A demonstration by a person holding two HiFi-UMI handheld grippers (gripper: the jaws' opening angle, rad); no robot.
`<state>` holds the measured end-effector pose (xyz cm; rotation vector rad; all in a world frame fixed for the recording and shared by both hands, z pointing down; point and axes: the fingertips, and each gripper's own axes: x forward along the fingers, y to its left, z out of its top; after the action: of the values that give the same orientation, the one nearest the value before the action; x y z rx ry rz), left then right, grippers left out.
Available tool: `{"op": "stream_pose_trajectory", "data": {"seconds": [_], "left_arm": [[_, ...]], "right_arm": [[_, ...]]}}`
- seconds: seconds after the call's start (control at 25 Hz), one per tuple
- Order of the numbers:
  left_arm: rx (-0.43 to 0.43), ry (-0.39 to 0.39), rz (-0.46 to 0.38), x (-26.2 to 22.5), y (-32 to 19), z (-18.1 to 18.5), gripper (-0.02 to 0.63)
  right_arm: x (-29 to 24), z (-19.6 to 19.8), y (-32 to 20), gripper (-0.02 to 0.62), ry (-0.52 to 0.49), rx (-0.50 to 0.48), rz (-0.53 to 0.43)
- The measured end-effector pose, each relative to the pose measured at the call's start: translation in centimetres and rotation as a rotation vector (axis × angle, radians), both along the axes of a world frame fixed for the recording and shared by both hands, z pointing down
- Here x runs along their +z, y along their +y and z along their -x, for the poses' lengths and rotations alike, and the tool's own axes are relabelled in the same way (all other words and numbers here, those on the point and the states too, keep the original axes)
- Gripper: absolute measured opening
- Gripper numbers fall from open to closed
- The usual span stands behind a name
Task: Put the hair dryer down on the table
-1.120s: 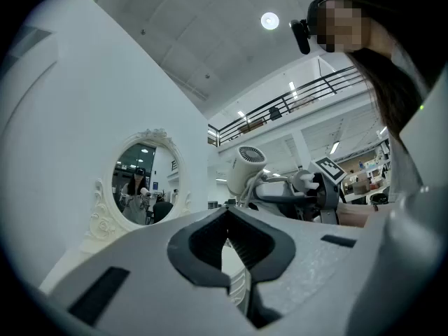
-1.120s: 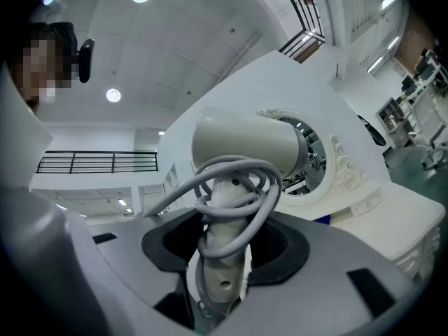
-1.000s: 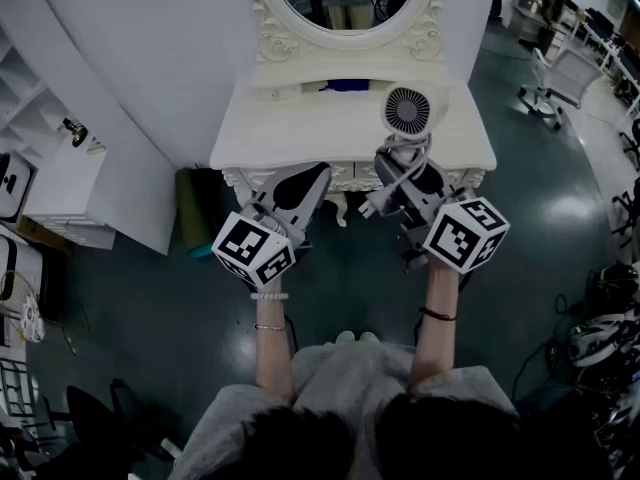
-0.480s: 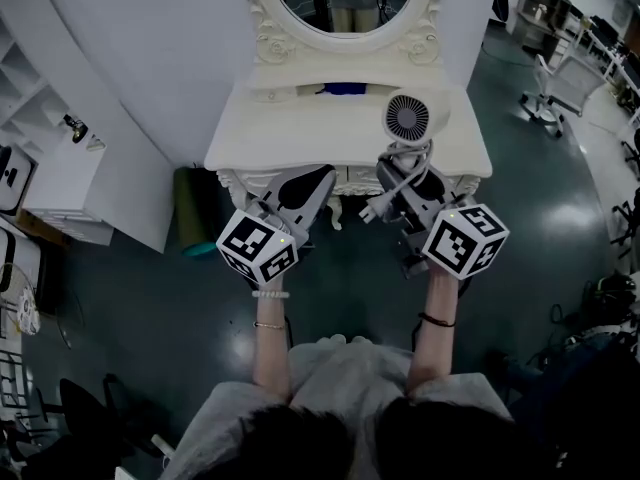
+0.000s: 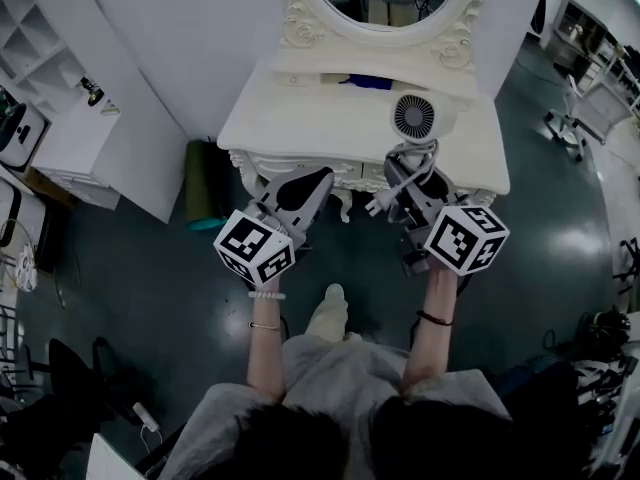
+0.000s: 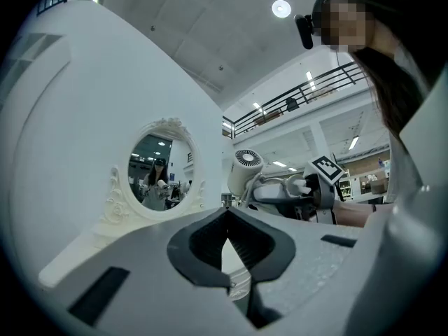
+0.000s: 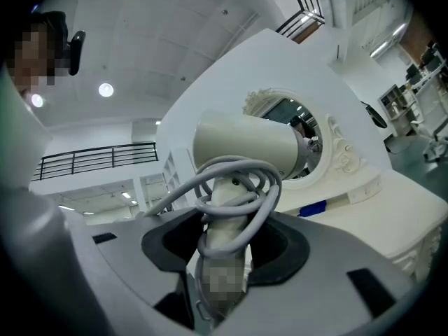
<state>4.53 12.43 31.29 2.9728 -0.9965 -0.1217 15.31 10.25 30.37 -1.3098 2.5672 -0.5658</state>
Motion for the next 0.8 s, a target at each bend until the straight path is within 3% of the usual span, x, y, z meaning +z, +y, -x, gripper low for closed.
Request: {"op": "stream_pose_trajectory", "data": {"seconds": [0.28, 0.8], "left_arm": [[-0.062, 0.015, -0.003, 0.7, -4.0, 2.7, 0.005], [-0.082, 0.02, 0.016, 0.7, -14.0, 5.2, 0.005]], "right_arm": [[0.6, 2.3, -4.6, 0.189, 0.009, -0.052, 0.007], [1.2, 5.8, -14.4, 0.189, 0.033, -0.108, 0.045]]}}
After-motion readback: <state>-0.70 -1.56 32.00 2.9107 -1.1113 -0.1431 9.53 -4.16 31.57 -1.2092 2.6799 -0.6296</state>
